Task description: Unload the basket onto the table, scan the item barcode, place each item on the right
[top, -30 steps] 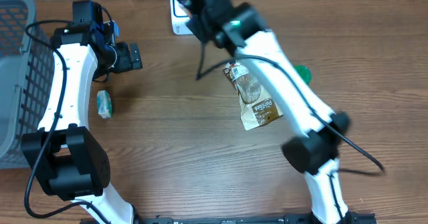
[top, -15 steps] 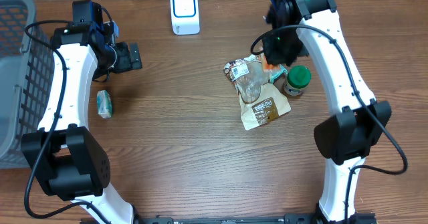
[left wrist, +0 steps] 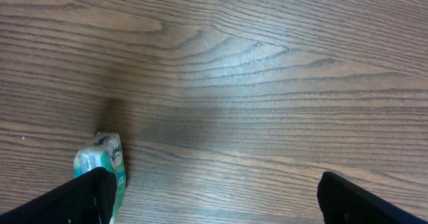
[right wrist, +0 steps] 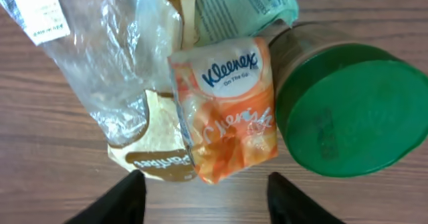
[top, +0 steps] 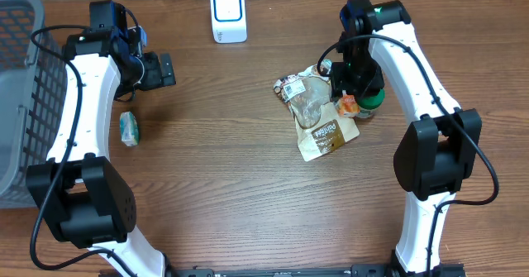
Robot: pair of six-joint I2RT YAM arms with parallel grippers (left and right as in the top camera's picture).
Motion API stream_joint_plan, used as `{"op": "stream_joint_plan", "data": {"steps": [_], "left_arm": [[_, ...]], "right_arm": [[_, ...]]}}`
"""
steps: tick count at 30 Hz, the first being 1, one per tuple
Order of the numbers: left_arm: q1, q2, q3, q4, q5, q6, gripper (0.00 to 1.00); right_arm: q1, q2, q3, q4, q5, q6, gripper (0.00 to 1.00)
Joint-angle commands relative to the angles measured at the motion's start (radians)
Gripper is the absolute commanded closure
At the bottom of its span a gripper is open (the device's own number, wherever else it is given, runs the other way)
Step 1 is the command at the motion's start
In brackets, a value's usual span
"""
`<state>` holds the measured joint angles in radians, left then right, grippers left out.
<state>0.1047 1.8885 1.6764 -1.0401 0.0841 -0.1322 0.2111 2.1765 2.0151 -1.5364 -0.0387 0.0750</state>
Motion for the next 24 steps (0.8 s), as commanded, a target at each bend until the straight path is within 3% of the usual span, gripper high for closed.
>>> {"op": "stream_joint_plan", "data": {"steps": [1,9,10,12,24], "left_arm": [[-0.007,-0.012,0.010,0.001,-0.007,0.001,0.01],[-0.007,-0.012,0.010,0.001,-0.007,0.001,0.00],[-0.007,-0.012,0.010,0.001,-0.007,0.001,0.00],[-0.007,-0.012,0.010,0.001,-0.007,0.001,0.00],[-0.007,-0.012,0.010,0.028,-0.002,-0.010,0.00]], "right_arm": [[0.005,-0.007,0.061,-0.031,-0.035,0.003,0.44],[0.058,-0.008,0.144,-0.029,-0.273,0.003,0.41],[0.072,-0.008,0.143,-0.010,-0.299,0.004,0.32],[0.113,-0.008,0.140,0.045,-0.312,0.004,0.00],[0.205,-0.008,0.138,0.118,-0.285,0.004,0.00]]}}
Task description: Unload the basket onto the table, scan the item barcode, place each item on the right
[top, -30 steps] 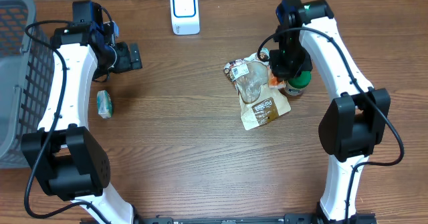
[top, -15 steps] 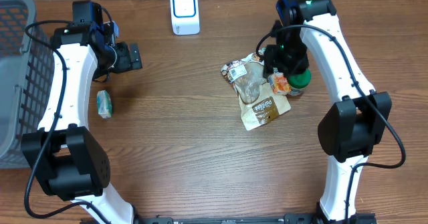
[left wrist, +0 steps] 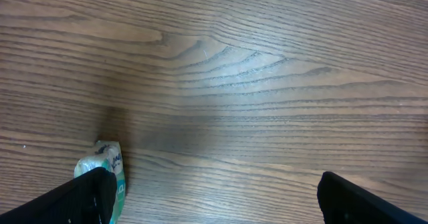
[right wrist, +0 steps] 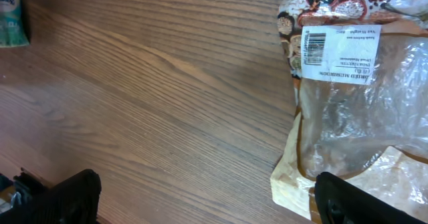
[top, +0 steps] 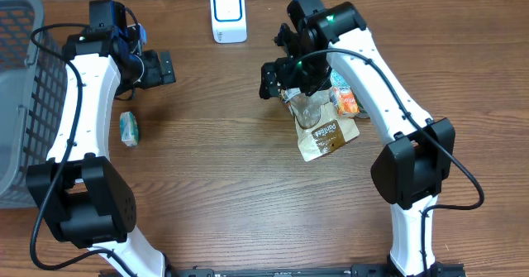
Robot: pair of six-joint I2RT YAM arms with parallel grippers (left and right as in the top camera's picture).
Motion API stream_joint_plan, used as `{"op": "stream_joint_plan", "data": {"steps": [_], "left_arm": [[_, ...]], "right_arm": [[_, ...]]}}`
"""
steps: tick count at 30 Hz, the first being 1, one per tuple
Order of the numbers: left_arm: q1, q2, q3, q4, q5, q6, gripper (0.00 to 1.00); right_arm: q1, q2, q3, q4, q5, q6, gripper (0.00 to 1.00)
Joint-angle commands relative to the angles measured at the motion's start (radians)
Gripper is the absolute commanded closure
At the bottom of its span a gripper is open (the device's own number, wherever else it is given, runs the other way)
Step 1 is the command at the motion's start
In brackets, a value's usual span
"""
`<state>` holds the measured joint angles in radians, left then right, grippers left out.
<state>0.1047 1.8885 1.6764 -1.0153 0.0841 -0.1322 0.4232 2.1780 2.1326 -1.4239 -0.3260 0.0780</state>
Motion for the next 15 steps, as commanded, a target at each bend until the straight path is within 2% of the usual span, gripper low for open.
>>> {"op": "stream_joint_plan", "data": {"steps": [1,5,7,9,11,15], "left_arm": [[-0.007,-0.012,0.010,0.003,0.010,-0.025,0.00],[-0.007,-0.012,0.010,-0.038,0.065,-0.003,0.03],[-0.007,-0.012,0.010,-0.053,0.053,0.058,0.48],[-0.007,-0.012,0.009,-0.100,-0.011,0.039,0.71],[-0.008,-0.011,-0.006,-0.153,-0.145,-0.053,0.79],[-0.008,-0.011,-0.082,-0.203,-0.430,-0.226,0.79]], "right_arm": [[-0.007,-0.009,0.020,0.005,0.008,0.001,0.00],[-0.007,-0.009,0.020,0.004,0.018,0.000,0.00],[-0.007,-0.009,0.020,0.001,0.019,0.000,0.00],[-0.007,-0.009,0.020,0.002,0.027,0.000,0.00],[-0.007,-0.009,0.020,0.006,0.044,0.000,0.00],[-0.007,-0.009,0.020,0.008,0.049,0.000,0.00]]}}
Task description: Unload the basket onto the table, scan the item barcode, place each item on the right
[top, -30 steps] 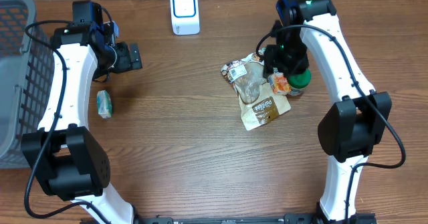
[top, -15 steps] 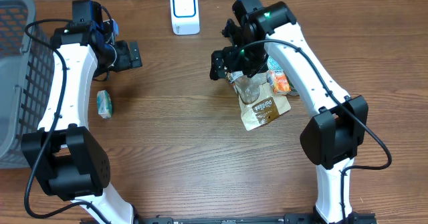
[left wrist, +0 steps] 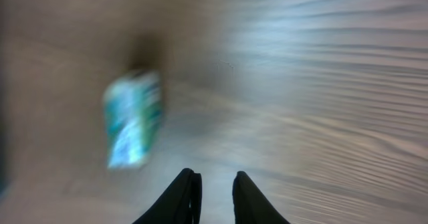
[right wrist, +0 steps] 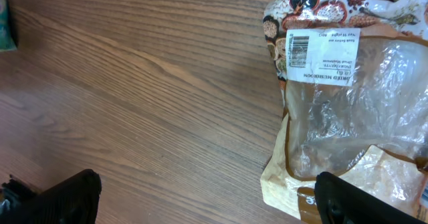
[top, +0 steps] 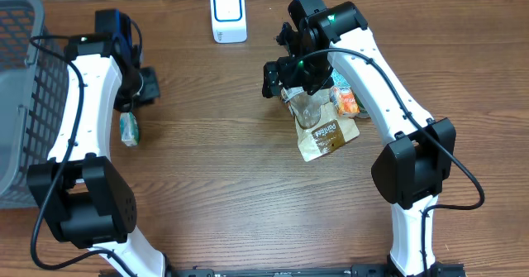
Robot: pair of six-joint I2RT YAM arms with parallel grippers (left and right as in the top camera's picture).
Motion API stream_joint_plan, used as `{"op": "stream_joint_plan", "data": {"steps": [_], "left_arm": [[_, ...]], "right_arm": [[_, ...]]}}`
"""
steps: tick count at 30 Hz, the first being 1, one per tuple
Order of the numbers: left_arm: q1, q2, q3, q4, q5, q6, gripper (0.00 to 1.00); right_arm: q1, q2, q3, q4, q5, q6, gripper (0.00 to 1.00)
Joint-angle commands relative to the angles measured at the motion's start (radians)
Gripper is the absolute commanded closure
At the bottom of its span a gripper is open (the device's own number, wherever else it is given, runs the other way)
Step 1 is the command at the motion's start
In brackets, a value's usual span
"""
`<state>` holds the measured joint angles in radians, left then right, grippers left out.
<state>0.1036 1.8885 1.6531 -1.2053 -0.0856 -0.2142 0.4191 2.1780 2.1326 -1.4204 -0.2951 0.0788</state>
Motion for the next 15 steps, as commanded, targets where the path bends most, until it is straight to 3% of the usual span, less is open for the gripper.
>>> {"op": "stream_joint_plan", "data": {"steps": [1,7,10,11,15], "left_arm": [[-0.006,-0.011,-0.086,-0.009,-0.299,-0.163,0.78],[-0.006,-0.011,-0.251,0.141,-0.365,-0.132,0.71],[-0.006,-0.011,-0.308,0.237,-0.407,-0.126,0.64],[-0.006,-0.011,-0.327,0.281,-0.422,-0.125,0.55],[-0.005,-0.011,-0.359,0.382,-0.427,-0.122,0.48]], "right_arm": [[-0.003,-0.009,0.020,0.005,0.018,-0.001,0.00],[-0.003,-0.009,0.020,0.004,0.018,-0.001,0.00],[-0.003,-0.009,0.020,0.002,0.018,-0.001,0.00],[-0.003,-0.009,0.020,0.002,0.018,-0.001,0.00],[-0.003,-0.009,0.020,0.002,0.018,-0.001,0.00]]}}
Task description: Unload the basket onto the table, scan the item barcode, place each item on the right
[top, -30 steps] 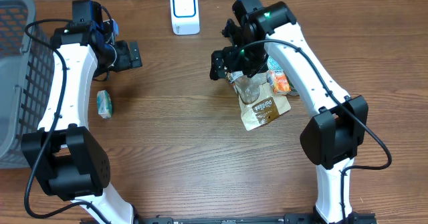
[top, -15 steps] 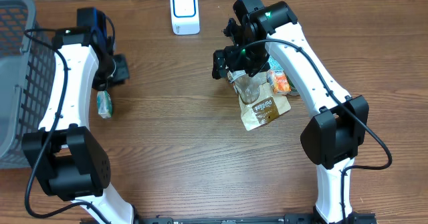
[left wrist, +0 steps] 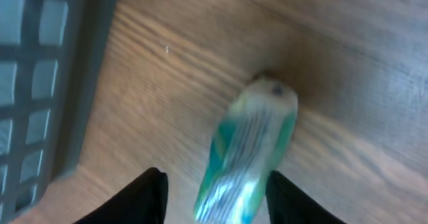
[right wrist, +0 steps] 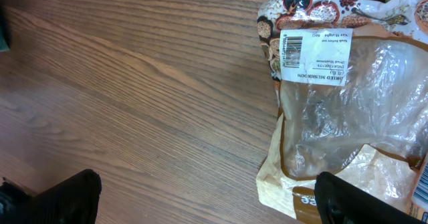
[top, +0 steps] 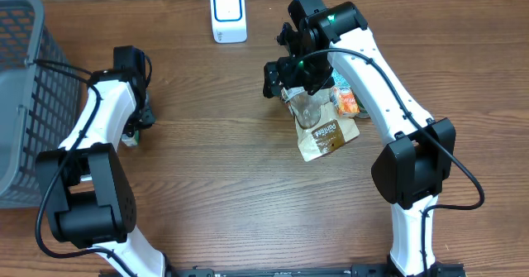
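Observation:
A small green-and-white tissue pack [left wrist: 246,154] lies on the wooden table next to the grey basket. My left gripper [left wrist: 214,204] is open right over it, with a finger on each side of the pack's near end. Overhead, only part of the pack [top: 130,136] shows under that gripper [top: 139,121]. The white scanner [top: 227,14] stands at the table's back edge. My right gripper [right wrist: 207,198] is wide open above bare wood, just left of a clear bag with a barcode label [right wrist: 314,47]. Overhead, the right gripper [top: 277,77] is at the left edge of the pile.
A grey mesh basket [top: 25,78] fills the left edge, and its wall [left wrist: 40,70] is close to the tissue pack. The pile on the right holds the clear bag [top: 302,99], a brown pouch [top: 324,136] and an orange Kleenex pack [top: 348,105].
My left gripper was shut with the green pack ahead of it. It is now lower, open, with its fingers on either side of the pack. The right arm has barely moved.
At first my right gripper was open over the orange Kleenex and a green-lidded jar, while the left was open above the table near the green pack. The right then stood at the pile's left edge. The left gripper was then shut and now straddles the pack.

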Robot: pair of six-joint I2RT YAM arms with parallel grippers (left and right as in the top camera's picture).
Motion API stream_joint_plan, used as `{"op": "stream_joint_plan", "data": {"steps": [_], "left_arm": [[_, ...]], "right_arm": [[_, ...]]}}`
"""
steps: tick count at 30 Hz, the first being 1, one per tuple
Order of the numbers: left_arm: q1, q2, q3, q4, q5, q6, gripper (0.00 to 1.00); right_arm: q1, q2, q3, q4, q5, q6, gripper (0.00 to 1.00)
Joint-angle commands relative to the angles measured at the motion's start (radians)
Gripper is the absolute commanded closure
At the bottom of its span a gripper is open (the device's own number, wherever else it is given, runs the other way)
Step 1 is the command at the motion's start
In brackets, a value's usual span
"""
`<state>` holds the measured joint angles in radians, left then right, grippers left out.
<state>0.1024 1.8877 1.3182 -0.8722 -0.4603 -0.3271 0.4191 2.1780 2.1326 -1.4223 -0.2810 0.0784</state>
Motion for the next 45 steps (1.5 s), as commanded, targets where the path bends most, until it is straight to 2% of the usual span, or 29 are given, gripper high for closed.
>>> {"op": "stream_joint_plan", "data": {"steps": [1,12,14,20,22,25,29,31,34,37,42,43,45], "left_arm": [[-0.003,-0.010,-0.031,0.070,-0.052,-0.009,0.47],[-0.004,-0.010,-0.116,0.145,0.017,-0.010,0.51],[-0.004,-0.010,-0.121,0.143,0.017,-0.010,0.57],[-0.008,-0.011,-0.105,0.128,0.017,-0.011,0.90],[-0.017,-0.011,-0.085,0.100,0.018,-0.021,0.96],[-0.036,-0.011,-0.040,0.041,0.024,-0.045,0.96],[-0.098,-0.011,0.052,-0.047,0.132,-0.047,0.96],[-0.154,-0.011,0.091,-0.078,0.302,-0.048,0.96],[-0.213,-0.010,0.088,-0.074,0.447,-0.066,0.96],[-0.283,-0.009,0.060,-0.070,0.402,-0.135,0.96],[-0.393,-0.002,0.023,-0.062,0.214,-0.217,0.94],[-0.415,0.000,0.023,-0.056,0.201,-0.220,0.92],[-0.452,0.001,0.023,-0.034,0.199,-0.219,0.81]], "right_arm": [[-0.003,-0.009,0.020,0.003,0.004,0.000,0.00],[-0.003,-0.009,0.020,0.003,0.019,0.000,0.00],[-0.003,-0.009,0.020,0.003,0.019,0.000,0.00],[-0.003,-0.009,0.020,0.004,0.019,0.000,0.00],[-0.003,-0.009,0.020,0.004,0.019,0.000,0.00],[-0.003,-0.009,0.020,0.008,0.019,0.000,0.00],[-0.003,-0.009,0.020,0.008,0.019,0.000,0.00],[-0.003,-0.009,0.020,0.007,0.019,0.000,0.00],[-0.003,-0.009,0.020,0.007,0.019,0.000,0.00],[-0.003,-0.009,0.020,0.006,0.019,0.000,0.00],[-0.003,-0.009,0.020,0.003,0.020,0.000,0.00],[-0.003,-0.009,0.020,0.003,0.028,0.000,0.00],[-0.003,-0.009,0.020,0.003,0.048,0.000,0.00]]}}
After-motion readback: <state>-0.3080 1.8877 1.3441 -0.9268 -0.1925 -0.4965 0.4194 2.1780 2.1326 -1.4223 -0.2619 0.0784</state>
